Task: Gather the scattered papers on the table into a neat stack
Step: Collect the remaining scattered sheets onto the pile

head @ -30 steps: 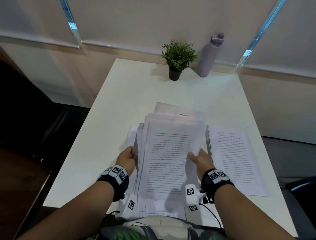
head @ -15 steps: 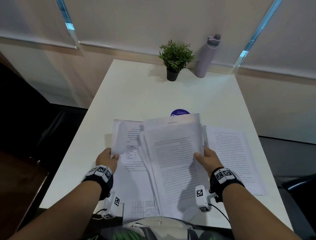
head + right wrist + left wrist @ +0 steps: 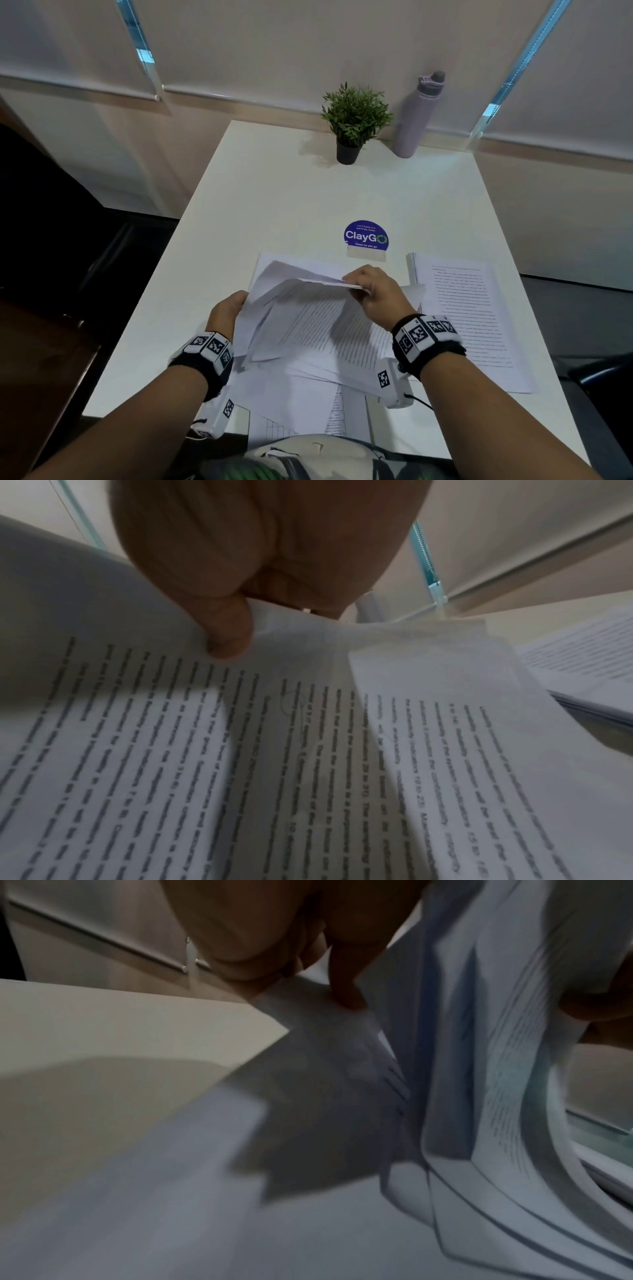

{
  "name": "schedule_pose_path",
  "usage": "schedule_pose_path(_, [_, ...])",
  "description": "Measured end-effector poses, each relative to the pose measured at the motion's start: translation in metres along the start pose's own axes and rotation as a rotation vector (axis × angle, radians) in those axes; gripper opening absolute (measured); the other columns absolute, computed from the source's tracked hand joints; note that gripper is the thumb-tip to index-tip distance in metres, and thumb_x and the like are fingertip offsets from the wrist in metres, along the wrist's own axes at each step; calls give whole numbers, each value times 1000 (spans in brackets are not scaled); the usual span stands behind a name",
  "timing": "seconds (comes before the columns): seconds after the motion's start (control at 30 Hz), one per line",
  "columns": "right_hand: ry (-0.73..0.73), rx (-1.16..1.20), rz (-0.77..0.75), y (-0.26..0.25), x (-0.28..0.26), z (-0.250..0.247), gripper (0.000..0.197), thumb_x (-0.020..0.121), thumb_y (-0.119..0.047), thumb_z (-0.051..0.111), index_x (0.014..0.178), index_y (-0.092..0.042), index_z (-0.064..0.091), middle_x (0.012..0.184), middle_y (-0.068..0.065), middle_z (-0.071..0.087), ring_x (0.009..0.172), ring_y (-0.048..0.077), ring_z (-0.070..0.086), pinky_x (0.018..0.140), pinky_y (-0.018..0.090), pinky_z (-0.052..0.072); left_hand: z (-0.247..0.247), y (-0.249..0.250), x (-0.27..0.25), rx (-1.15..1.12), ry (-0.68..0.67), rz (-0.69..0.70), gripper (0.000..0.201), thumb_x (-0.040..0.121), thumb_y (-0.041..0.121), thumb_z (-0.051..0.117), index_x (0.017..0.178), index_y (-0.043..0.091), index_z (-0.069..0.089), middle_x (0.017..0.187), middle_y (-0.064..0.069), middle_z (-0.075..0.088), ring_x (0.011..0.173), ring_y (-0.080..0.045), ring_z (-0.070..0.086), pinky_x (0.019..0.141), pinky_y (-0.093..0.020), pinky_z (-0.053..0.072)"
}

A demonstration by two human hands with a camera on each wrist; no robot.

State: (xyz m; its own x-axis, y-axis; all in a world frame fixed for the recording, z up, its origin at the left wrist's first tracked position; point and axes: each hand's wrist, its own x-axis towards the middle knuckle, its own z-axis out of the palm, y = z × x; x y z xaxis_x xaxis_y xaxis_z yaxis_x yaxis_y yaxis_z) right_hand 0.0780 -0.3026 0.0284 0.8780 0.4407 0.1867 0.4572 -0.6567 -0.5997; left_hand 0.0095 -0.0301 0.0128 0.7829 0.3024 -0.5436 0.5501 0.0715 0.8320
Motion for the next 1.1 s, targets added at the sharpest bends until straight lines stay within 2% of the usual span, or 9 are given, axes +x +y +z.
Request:
schedule_pose_path(0.07, [13,-33,-3,0,-2,3,16,81,3,66,92,-5,74,117,13,63,103,30,59,90,37,50,0,-2,0,80,-8,44,18,85,-1,48,71,10,45,66,-9,34,55,-16,26,39,-13,29])
schedule_pose_path(0.17, [137,3,65,3,-4,-1,13,80,4,67,87,-5,73,127,13,54,106,20,54,93,28,45,-1,-4,-3,343,57,157,26,83,-2,53,63,14,47,59,-1,44,54,-12,33,50,-18,32])
schedule_pose_path(0.3, [83,127,202,-5,-2,-19,12,85,2,61,91,-3,70,93,3,59,87,18,58,79,23,44,-8,-8,-4,369,140,196,31,81,-9,50,60,12,38,57,-1,39,57,-16,33,42,-10,28])
schedule_pose_path(0.37, [-28,151,262,-13,1,-23,15,86,1,59,83,-12,67,81,0,57,79,18,55,69,21,41,-9,-7,-1,401,140,217,22,80,-10,57,75,11,52,67,0,49,67,-18,44,53,-4,34])
schedule_pose_path(0.43, [-54,239,393,-14,4,-24,20,88,-3,58,77,-19,61,76,0,58,72,16,54,64,21,41,-10,-4,-1,342,179,175,29,79,-15,53,84,13,58,77,-4,55,74,-19,51,64,-19,42])
schedule_pose_path(0.57, [35,543,643,-7,5,-22,13,92,-7,54,95,-14,64,91,8,66,82,23,60,76,31,47,-7,-6,-3,256,209,186,27,81,-6,54,69,18,52,68,-1,56,66,-21,52,55,-22,39])
schedule_pose_path(0.8, [102,837,767,-11,-8,-3,25,92,-1,53,98,-21,67,103,7,70,100,29,64,94,43,49,7,-15,-3,127,114,148,17,81,10,67,81,25,60,80,3,68,79,-22,65,75,-33,55])
schedule_pose_path(0.97, [133,691,755,-2,-18,-6,36,87,-5,57,119,-19,49,115,9,62,105,28,60,93,42,50,4,-14,3,326,134,175,18,89,18,56,91,0,58,80,-10,62,76,-23,55,61,-28,42])
schedule_pose_path(1.1, [-12,440,703,4,-22,-22,37,88,-9,53,125,-15,53,117,10,63,106,29,60,95,46,49,-13,-7,16,538,169,188,24,93,7,47,113,0,56,112,-18,62,99,-31,58,82,-30,41])
